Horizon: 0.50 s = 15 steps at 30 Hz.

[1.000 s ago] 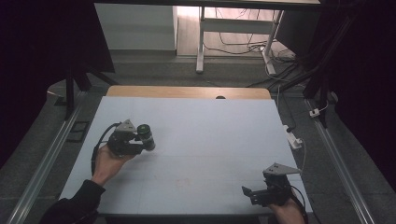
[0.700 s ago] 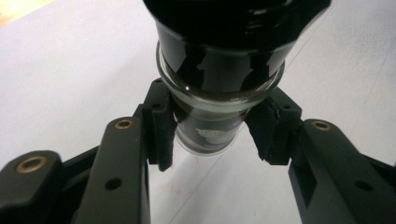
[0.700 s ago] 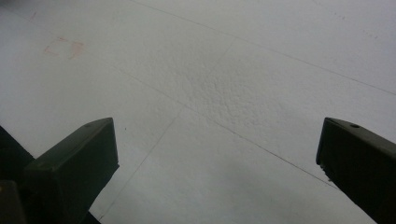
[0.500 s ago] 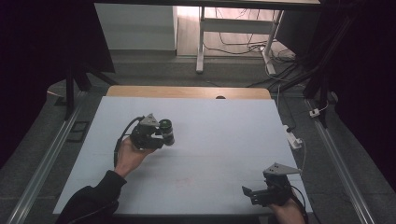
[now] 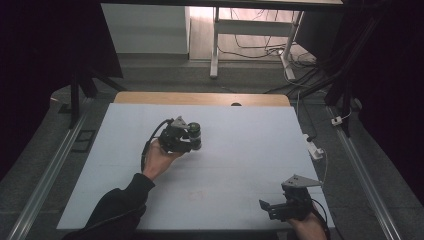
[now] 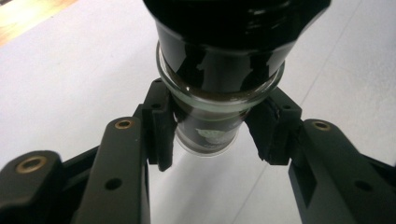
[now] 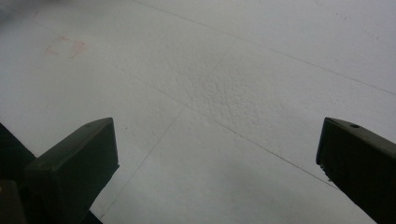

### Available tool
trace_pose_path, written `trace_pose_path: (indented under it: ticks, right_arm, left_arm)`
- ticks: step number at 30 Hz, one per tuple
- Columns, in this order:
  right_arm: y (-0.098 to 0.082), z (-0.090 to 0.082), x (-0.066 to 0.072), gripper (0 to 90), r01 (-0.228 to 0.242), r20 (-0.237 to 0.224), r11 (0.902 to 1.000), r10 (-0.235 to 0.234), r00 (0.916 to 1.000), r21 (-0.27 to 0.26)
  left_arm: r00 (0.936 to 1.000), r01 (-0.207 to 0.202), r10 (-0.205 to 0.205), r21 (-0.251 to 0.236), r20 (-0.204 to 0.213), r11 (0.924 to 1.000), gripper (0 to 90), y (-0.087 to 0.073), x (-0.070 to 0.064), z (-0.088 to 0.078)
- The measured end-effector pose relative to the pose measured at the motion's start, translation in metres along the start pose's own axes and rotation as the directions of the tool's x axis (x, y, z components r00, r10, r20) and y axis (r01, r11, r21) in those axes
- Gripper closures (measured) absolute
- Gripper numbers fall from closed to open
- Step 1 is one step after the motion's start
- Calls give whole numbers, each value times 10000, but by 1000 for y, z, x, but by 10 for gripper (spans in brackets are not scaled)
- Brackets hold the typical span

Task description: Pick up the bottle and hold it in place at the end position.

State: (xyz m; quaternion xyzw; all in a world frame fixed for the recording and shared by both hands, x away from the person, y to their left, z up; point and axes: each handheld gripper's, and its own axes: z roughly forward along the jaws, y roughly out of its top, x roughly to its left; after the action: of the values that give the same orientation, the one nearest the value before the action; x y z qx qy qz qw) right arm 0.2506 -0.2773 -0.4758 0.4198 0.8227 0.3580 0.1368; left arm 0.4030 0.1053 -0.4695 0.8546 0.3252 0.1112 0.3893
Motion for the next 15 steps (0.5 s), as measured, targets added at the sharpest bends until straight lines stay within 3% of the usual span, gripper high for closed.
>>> trace_pose_path:
  ticks: [15]
  right_arm:
    - [0, 0, 0, 0, 28, -7, 10000, -28, 10000, 8]
  left_arm:
    - [9995, 49, -41, 260, -322, 9996, 536, 2, 5, 32]
